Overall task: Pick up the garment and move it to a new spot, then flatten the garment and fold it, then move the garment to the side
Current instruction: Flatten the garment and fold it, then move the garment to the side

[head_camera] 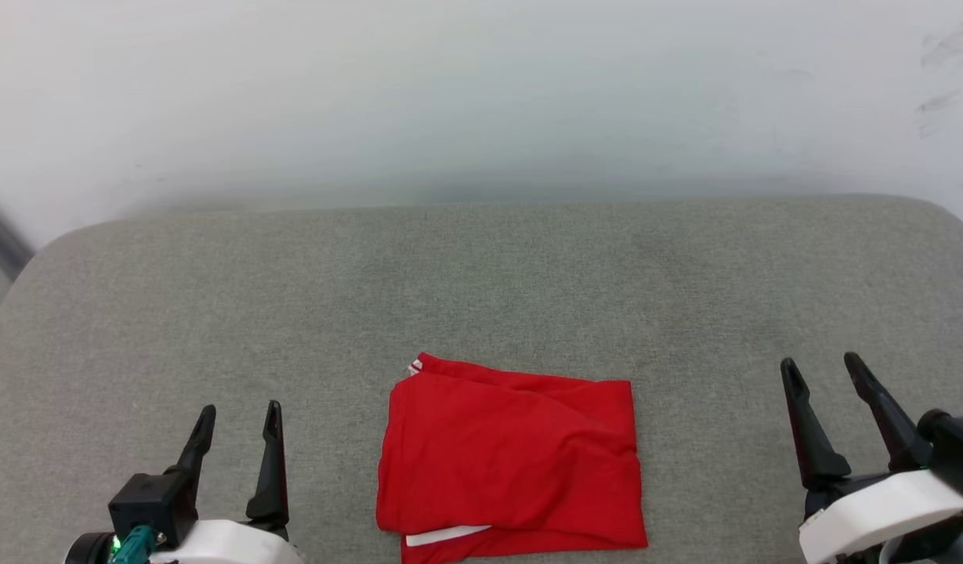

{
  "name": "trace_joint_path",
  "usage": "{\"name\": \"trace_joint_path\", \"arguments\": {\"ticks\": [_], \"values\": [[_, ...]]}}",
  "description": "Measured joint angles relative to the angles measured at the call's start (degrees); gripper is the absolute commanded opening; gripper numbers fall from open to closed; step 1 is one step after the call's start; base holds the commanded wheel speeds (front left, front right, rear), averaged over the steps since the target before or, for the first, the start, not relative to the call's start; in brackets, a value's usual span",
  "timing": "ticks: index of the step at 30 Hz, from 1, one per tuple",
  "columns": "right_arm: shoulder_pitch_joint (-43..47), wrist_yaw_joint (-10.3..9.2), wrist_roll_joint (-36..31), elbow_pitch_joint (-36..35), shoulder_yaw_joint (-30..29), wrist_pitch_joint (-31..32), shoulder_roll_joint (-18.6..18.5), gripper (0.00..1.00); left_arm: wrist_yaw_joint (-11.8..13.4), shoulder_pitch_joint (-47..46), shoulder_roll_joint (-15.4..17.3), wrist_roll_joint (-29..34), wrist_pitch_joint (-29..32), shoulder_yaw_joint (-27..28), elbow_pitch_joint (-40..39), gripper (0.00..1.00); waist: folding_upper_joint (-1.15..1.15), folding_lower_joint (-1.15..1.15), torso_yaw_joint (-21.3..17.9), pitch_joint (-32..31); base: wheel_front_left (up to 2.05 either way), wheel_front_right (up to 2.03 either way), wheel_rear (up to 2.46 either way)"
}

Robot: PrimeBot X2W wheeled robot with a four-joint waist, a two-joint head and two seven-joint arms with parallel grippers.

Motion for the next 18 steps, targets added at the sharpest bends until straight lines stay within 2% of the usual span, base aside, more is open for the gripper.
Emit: {"name": "trace_joint_path", "arguments": {"ticks": [15, 18], "values": [[1.6, 0.0, -0.6, -2.2, -0.6, 1.5, 1.3, 1.0, -0.5, -0.3, -0.8, -0.5, 0.0, -0.5, 1.5, 1.0, 0.0, 0.0, -0.2, -0.4, 0.0, 0.0, 0.0], [1.6, 0.0, 1.0, -2.1, -1.9, 2.3, 1.9, 1.0, -0.5, -0.6, -1.2, -0.5, 0.0, 0.0, 1.5, 1.0, 0.0, 0.0, 0.3, -0.2, 0.0, 0.0, 0.0]]}}
